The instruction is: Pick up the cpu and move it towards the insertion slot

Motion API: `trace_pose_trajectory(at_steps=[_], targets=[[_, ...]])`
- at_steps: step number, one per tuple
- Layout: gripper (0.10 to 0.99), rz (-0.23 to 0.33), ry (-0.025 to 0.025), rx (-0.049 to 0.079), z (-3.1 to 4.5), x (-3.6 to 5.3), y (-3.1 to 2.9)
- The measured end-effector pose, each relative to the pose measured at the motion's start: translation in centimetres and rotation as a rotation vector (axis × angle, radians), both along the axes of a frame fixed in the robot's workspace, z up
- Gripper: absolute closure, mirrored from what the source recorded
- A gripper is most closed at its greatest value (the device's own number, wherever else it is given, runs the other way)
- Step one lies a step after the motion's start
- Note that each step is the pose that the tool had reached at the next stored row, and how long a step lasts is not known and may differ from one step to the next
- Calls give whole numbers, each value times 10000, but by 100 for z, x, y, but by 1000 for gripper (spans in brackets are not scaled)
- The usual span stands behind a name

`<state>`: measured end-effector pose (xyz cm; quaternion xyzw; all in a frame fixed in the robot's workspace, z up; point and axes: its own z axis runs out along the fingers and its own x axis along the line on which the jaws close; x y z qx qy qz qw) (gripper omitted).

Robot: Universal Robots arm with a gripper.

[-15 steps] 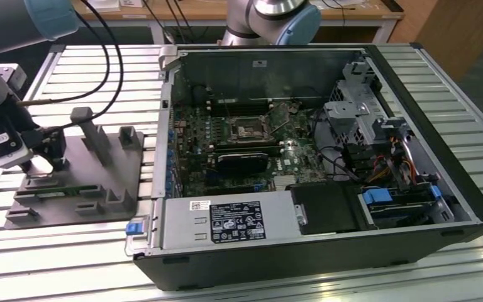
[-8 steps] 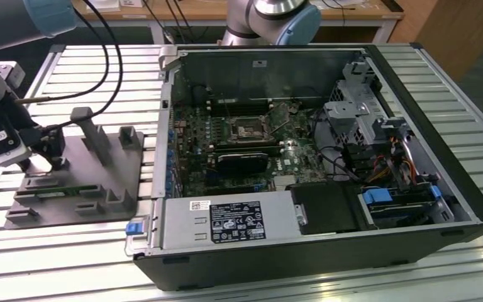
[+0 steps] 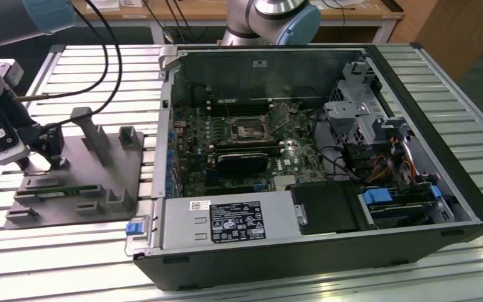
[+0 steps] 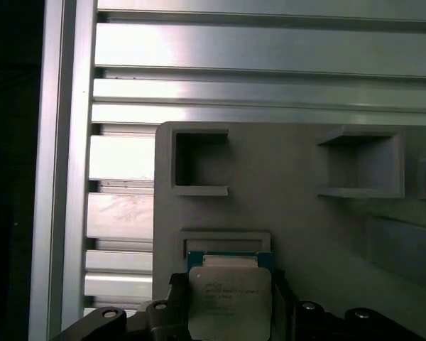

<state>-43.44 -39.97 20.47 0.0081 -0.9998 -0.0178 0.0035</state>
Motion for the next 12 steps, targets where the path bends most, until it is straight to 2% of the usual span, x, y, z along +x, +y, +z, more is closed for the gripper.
trace_pose_trajectory(at_steps=[12], targets=[[541,0,-1,1,80,0,1]])
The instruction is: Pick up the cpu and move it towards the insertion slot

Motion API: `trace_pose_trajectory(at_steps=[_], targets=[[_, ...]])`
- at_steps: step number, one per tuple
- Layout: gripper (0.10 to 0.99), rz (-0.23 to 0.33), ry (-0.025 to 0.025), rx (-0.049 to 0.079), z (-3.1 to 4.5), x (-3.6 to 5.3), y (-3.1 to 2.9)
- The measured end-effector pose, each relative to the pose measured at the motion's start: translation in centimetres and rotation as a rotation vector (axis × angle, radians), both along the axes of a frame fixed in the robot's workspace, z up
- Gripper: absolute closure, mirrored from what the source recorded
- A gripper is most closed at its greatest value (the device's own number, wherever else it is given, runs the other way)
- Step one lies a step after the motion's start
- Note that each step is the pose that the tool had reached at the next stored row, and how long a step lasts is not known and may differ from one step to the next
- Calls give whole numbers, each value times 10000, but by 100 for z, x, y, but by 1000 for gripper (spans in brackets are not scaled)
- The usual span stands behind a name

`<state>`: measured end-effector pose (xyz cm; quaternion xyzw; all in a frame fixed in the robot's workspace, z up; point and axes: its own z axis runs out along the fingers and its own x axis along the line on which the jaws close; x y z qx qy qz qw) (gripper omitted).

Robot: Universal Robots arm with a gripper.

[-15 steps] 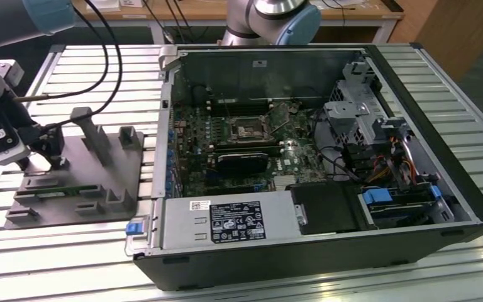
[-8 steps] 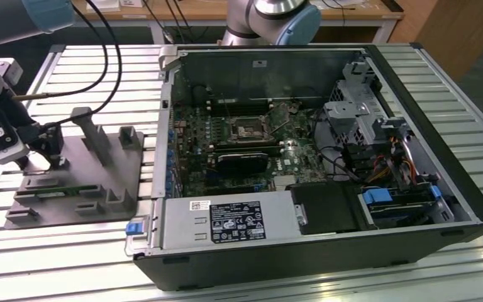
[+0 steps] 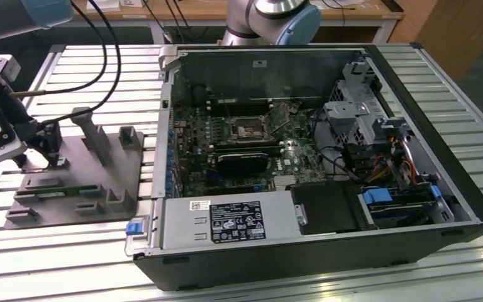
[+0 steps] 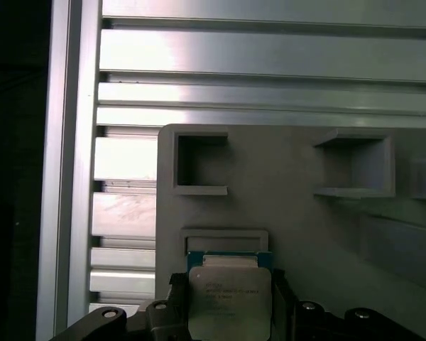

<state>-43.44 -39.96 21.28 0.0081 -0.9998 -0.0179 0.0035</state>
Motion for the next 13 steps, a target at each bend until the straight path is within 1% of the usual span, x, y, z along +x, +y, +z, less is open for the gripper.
trace_pose_trajectory(at_steps=[13], targets=[[541,-1,3,-1,46,-1,1]])
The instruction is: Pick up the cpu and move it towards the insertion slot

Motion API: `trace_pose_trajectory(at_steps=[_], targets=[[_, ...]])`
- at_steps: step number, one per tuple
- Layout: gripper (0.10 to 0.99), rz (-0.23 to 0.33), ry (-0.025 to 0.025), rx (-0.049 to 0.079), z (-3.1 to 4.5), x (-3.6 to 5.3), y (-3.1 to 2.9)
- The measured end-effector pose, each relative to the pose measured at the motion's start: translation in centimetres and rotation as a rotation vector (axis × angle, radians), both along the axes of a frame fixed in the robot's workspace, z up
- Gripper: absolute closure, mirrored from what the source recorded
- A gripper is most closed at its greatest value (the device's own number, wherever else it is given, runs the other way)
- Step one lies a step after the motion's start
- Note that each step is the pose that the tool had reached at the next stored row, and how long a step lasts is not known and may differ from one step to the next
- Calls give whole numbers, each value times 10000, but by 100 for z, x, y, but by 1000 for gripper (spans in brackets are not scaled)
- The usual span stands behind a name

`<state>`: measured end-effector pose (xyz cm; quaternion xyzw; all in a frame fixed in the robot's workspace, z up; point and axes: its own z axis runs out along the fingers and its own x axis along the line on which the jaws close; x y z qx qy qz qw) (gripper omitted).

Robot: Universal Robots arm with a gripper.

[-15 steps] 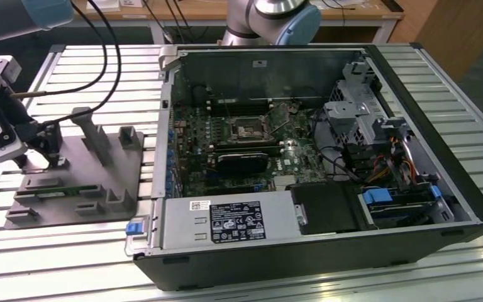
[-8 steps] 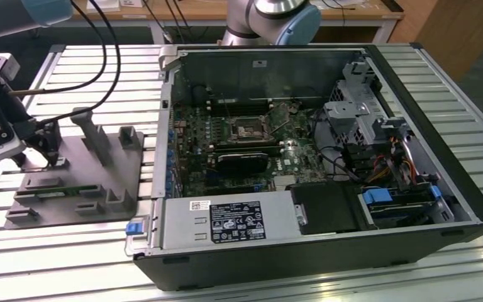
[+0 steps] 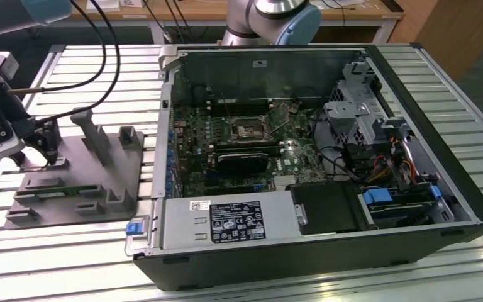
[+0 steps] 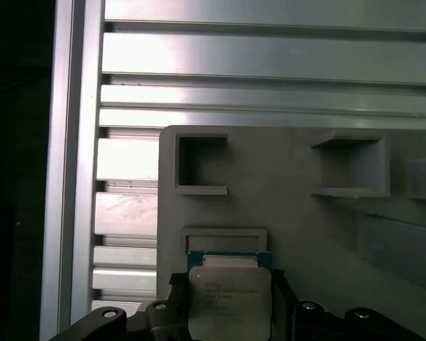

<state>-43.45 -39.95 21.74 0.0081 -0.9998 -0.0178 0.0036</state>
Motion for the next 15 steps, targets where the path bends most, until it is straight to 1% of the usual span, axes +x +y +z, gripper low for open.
trace_pose_trajectory(at_steps=[15], targets=[[541,0,-2,1,72,0,1]])
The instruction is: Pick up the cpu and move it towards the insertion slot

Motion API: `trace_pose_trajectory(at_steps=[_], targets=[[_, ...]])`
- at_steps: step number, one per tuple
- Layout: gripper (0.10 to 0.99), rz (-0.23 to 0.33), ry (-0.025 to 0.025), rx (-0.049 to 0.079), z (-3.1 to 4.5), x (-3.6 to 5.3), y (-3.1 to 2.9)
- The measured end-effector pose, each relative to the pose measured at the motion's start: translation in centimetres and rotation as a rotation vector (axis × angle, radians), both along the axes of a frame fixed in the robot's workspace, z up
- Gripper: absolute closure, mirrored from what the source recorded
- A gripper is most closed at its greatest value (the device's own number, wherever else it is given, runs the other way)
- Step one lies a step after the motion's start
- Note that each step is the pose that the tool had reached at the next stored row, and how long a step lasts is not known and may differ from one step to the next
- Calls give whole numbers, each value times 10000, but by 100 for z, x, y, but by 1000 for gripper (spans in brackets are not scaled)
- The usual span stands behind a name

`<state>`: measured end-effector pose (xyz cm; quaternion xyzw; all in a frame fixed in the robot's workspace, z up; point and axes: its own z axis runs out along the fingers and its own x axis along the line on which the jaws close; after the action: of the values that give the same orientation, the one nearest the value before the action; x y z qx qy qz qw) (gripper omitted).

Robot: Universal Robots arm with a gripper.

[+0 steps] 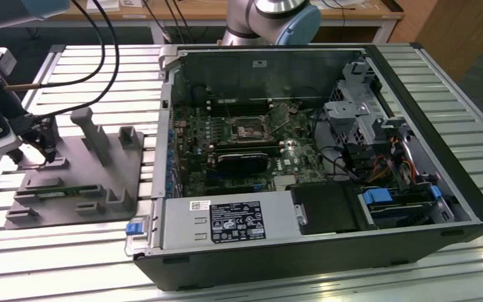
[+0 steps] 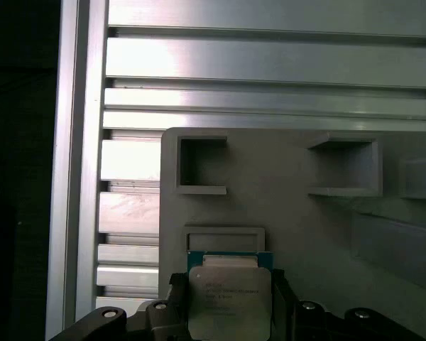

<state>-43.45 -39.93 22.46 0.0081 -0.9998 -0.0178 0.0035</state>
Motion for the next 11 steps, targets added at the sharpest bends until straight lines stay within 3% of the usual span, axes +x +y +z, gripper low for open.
trace_pose_trajectory(at_steps=[11], targets=[[541,0,1,-1,61,0,3]])
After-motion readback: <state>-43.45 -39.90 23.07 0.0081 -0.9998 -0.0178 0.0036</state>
